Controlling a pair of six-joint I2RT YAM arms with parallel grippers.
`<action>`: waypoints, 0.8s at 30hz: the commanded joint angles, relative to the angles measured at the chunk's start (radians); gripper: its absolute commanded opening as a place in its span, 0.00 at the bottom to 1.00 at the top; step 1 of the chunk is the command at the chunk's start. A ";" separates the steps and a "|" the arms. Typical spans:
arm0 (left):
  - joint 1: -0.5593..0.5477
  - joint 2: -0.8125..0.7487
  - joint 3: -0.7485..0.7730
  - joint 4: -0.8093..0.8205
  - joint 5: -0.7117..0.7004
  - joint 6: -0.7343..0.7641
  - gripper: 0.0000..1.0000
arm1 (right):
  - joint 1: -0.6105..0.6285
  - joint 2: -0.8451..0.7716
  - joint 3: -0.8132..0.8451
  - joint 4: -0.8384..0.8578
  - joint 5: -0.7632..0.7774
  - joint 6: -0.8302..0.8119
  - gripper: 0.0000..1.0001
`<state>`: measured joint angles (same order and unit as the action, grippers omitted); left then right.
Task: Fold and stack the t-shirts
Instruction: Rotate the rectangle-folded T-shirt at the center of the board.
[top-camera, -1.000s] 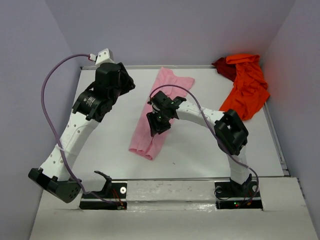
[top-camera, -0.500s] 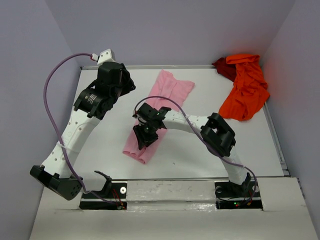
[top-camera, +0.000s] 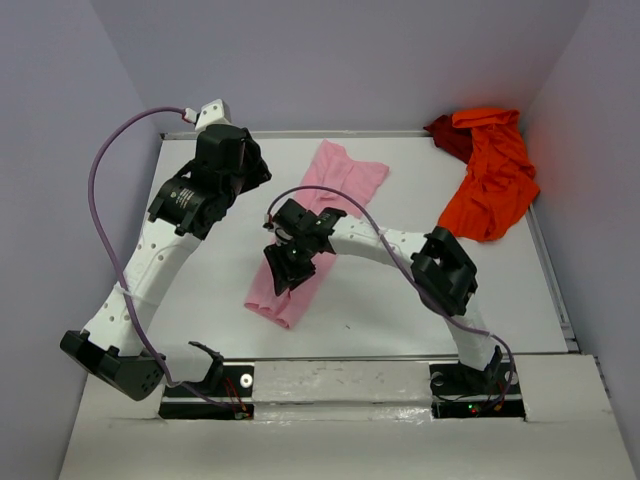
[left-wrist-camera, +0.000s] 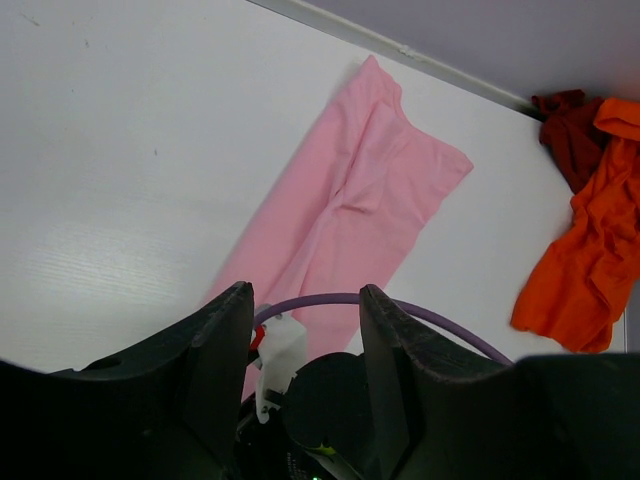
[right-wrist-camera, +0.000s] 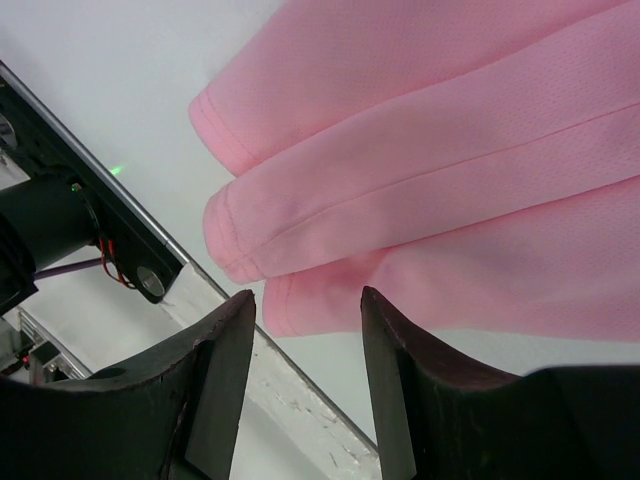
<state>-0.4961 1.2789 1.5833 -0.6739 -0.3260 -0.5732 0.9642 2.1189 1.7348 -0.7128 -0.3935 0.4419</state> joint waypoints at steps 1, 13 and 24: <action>-0.001 -0.012 0.000 0.017 -0.005 0.021 0.56 | 0.022 -0.039 0.049 -0.025 -0.021 0.001 0.52; -0.002 -0.016 -0.023 0.016 0.008 0.019 0.56 | 0.042 0.099 0.098 0.015 -0.091 -0.020 0.52; -0.001 -0.023 -0.031 0.014 0.007 0.024 0.56 | 0.031 0.053 -0.104 0.039 -0.038 -0.002 0.52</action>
<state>-0.4961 1.2789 1.5505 -0.6746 -0.3202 -0.5720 0.9955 2.2230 1.7027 -0.6678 -0.4683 0.4385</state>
